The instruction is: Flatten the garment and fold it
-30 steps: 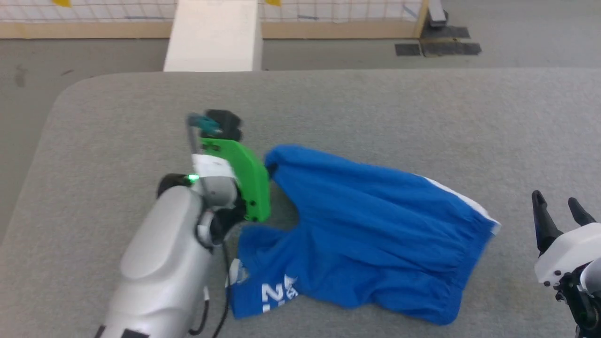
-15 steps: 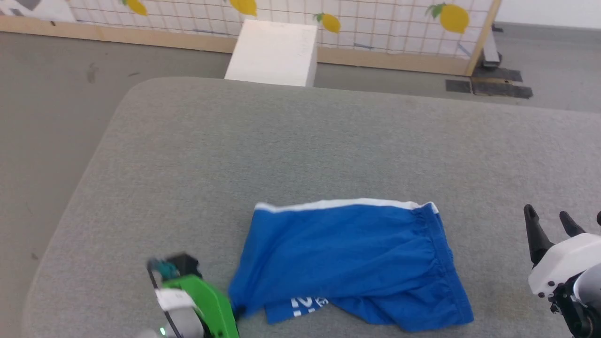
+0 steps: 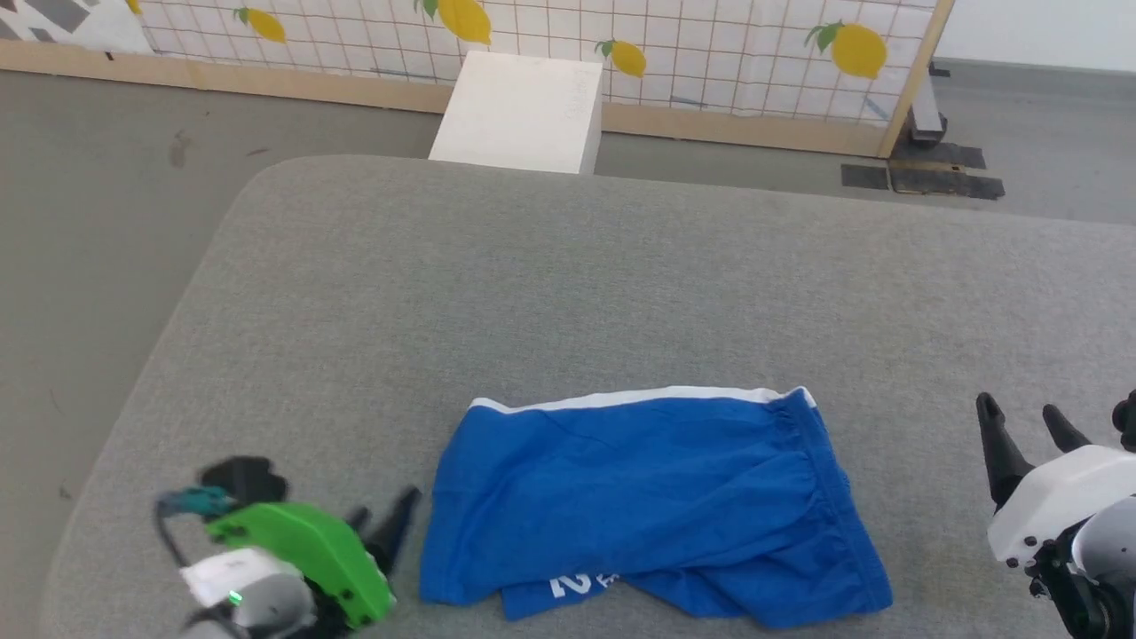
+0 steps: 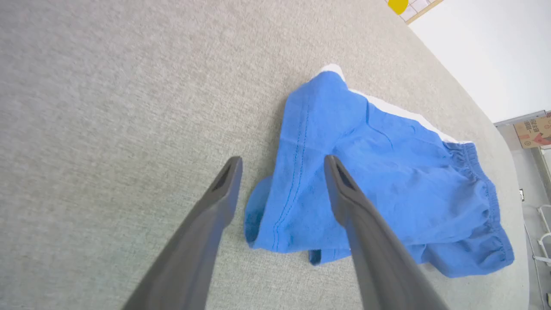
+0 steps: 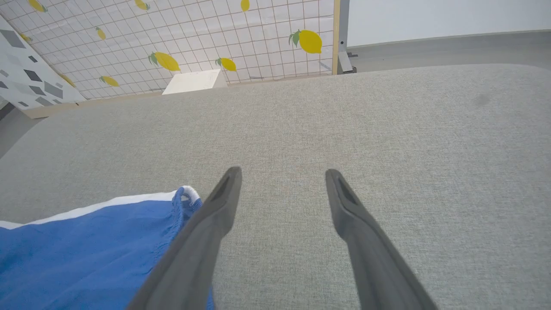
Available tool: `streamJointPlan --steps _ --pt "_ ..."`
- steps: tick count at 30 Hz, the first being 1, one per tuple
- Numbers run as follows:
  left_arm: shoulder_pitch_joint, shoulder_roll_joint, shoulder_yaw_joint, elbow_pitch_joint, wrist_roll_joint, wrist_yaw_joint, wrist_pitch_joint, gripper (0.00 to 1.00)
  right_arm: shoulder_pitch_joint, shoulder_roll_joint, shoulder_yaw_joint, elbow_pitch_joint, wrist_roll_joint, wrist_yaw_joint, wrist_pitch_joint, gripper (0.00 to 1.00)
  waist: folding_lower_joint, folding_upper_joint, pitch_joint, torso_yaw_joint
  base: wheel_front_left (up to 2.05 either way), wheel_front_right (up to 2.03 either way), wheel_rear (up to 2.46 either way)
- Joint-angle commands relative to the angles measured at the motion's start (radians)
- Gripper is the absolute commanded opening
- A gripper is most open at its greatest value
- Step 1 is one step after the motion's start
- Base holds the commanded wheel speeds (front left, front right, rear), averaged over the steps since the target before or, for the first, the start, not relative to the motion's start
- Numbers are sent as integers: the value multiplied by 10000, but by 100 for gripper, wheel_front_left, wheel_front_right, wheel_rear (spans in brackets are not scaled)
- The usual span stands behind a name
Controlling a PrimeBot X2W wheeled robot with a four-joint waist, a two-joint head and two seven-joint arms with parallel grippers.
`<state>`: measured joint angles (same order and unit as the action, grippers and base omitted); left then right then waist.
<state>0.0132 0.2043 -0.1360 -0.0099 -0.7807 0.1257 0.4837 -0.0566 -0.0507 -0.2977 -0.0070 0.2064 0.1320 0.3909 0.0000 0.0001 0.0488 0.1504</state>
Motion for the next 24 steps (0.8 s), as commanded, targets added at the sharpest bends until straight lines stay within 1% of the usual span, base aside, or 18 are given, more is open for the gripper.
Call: streamJointPlan --steps 1,3,6,9,11,13,15,17,20,24 --pt "-113 194 150 -244 124 -1 -253 100 99 5 30 40 86 -13 -50 100 0 -1 23 -83 0 0 0" --pt "-320 522 216 -643 705 -130 -857 100 99 5 54 59 96 -13 -84 100 0 -1 46 -144 0 0 0" --pt "-643 838 37 -867 1456 -583 -1763 100 75 5 53 74 95 -13 -120 100 0 -1 107 -235 0 0 0" --pt "-1027 956 -241 -657 2076 -1184 -2905 100 0 5 80 75 77 -13 -130 100 0 -1 218 -331 0 0 0" --pt "-1210 1000 -402 -356 2495 -1445 -3651 100 -68 5 187 72 19 -13 -108 100 0 -1 287 -419 0 0 0" --pt "-1308 924 -418 22 2758 -1550 -4449 100 -175 5 409 50 -54 -13 -66 100 0 -1 364 -508 0 0 0" --pt "-1360 827 -358 322 3036 -1563 -5393 100 -345 5 731 34 -148 -13 32 100 0 -1 459 -584 0 0 0" --pt "-1334 740 -311 661 3215 -1542 -6117 100 -536 -32 1207 50 -223 -13 208 100 0 -1 558 -638 0 0 0" --pt "-1285 616 -270 1052 3305 -1520 -6736 100 -933 -259 2078 166 -223 -13 660 100 0 -1 754 -657 0 0 0" --pt "-1355 442 -208 1315 3330 -1522 -7117 100 -1698 -755 3349 639 -215 -13 1875 100 0 -1 1097 -551 0 0 0"
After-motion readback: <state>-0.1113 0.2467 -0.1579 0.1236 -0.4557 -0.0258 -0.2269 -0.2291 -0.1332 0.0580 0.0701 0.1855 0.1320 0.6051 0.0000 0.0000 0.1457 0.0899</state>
